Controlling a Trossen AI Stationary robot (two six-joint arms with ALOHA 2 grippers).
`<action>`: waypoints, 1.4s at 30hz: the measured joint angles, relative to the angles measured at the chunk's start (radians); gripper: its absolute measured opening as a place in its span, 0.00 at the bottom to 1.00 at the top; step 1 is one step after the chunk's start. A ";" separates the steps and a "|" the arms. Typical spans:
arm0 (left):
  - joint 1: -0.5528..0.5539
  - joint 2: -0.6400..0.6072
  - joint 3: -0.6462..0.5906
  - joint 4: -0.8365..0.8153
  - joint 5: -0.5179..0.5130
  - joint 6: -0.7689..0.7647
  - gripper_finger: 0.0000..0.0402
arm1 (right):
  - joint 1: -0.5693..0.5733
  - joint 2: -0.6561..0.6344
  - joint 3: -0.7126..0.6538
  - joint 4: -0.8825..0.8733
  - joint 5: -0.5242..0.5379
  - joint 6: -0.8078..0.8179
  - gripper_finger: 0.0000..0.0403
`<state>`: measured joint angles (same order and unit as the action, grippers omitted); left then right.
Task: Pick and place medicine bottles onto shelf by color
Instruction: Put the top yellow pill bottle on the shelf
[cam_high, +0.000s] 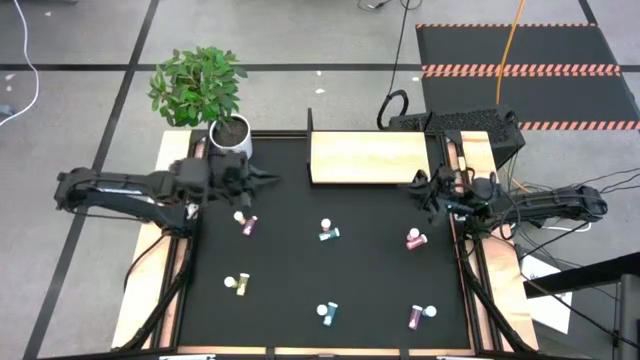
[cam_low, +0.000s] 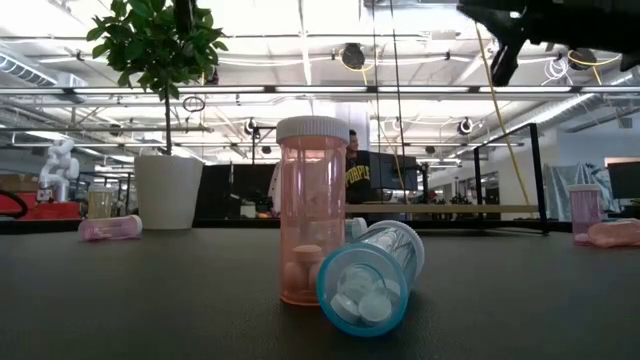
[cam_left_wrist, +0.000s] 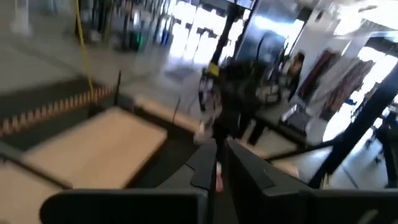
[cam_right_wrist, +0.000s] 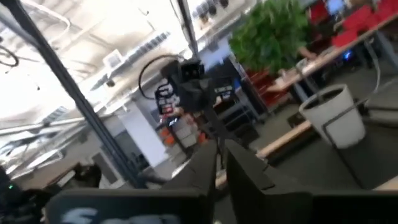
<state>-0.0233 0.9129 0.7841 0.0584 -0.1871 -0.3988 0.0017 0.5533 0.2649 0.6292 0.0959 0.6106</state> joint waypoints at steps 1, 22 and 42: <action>-0.006 0.007 0.000 -0.027 0.000 -0.033 0.09 | 0.000 0.000 0.000 -0.004 -0.016 0.005 0.11; -0.042 -0.012 0.111 -1.040 -0.095 -0.497 0.13 | -0.005 0.173 0.291 -0.404 -0.015 -0.118 0.27; 0.122 0.249 0.077 -1.231 0.040 -0.552 0.63 | -0.152 0.351 0.465 -0.517 -0.022 -0.279 0.40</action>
<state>0.0989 1.1615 0.8612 -1.1730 -0.1469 -0.9510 -0.1505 0.9045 0.7298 0.1120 0.0741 0.3316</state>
